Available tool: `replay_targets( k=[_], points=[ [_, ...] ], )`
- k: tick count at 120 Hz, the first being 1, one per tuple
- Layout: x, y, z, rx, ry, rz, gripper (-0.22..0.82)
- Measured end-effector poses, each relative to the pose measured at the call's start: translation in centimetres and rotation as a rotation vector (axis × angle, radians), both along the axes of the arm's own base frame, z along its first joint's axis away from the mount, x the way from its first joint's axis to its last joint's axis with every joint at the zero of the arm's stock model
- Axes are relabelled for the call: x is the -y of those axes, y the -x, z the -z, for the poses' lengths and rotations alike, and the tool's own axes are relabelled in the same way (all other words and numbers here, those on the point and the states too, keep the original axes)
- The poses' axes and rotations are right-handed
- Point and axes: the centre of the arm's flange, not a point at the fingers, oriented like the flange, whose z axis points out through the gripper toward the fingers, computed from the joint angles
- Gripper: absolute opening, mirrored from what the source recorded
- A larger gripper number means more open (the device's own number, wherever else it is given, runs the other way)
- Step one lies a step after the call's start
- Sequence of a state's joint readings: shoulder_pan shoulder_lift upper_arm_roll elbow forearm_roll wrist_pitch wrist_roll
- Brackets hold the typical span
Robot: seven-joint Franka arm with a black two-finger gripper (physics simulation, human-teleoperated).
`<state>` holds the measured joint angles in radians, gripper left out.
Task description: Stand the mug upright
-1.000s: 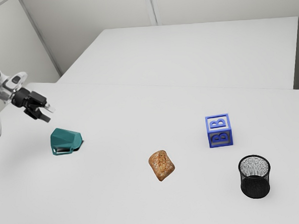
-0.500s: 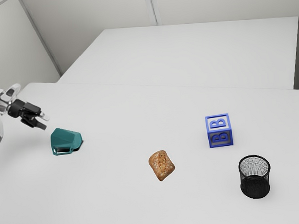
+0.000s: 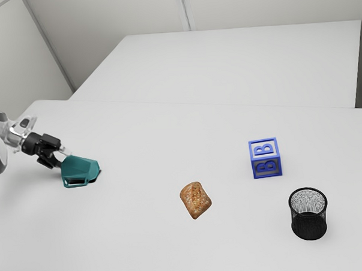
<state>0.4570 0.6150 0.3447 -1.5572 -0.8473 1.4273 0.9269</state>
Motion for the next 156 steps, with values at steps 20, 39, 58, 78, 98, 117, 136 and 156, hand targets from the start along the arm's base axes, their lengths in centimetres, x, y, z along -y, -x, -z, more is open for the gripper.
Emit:
replay_targets(
  k=[20, 39, 58, 78, 98, 117, 136, 156],
  points=[
    [0.5, 0.2, 0.0, -0.031, 0.018, -0.001, 0.43],
    [1.4, 0.4, 0.6, -0.066, 0.044, 0.006, 0.11],
    [1.7, 0.3, 0.3, -0.077, 0.053, 0.007, -0.06],
    [2.0, 0.4, -0.9, -0.074, 0.055, 0.006, -0.13],
    [3.4, 1.4, -3.6, -0.054, 0.065, 0.005, -0.16],
    [7.3, 0.1, -8.8, -0.033, -0.009, 0.097, -0.17],
    [12.0, -1.2, -13.5, -0.068, -0.193, 0.231, -0.18],
    [19.7, -4.4, -16.9, -0.058, -0.429, 0.395, -0.18]
  ],
)
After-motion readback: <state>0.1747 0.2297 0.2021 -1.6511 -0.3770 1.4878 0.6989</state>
